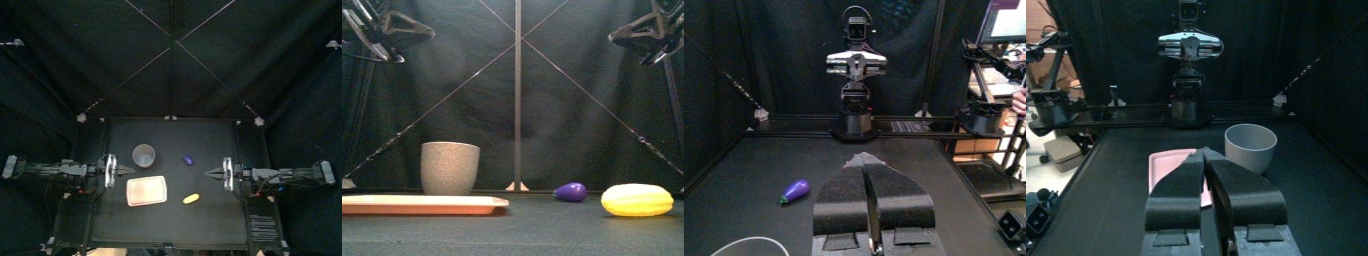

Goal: Pick the corn then place it in the grey bowl
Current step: Pick the corn

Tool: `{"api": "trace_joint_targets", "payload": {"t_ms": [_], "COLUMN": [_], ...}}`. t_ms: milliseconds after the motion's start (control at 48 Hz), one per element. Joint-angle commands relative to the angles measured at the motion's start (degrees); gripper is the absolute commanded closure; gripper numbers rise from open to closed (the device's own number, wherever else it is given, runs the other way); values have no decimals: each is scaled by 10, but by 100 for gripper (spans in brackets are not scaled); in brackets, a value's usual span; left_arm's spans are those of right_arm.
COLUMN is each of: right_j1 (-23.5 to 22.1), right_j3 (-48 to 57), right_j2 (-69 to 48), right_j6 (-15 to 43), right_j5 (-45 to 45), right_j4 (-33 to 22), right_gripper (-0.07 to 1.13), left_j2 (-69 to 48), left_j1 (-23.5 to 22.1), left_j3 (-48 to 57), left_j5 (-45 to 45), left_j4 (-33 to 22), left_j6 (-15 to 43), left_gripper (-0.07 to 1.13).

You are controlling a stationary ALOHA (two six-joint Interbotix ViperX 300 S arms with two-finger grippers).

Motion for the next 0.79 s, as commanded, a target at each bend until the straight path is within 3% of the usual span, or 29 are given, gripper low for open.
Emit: {"api": "trace_joint_targets", "payload": {"t_ms": [21, 167, 375, 500, 646, 792], "right_j1": [7, 33, 120, 142, 144, 143], "right_j3": [-5, -5, -36, -56, -63, -59], "right_j2": [20, 71, 149, 182, 212, 250], "right_j6": [3, 18, 26, 29, 28, 28], "right_j5": [3, 25, 98, 120, 120, 119], "right_j4": [1, 4, 6, 32, 83, 113], "right_gripper": [105, 103, 101, 98, 82, 54], "left_j2": [-6, -12, -18, -18, -18, -18], "left_j1": [6, 6, 7, 9, 9, 9], "left_j3": [-15, -14, -13, -14, -12, -11], "left_j5": [3, 4, 4, 4, 4, 4], "left_j4": [1, 1, 1, 2, 2, 1], "left_j6": [2, 2, 2, 3, 2, 2], "left_gripper": [109, 110, 109, 109, 109, 109]}}
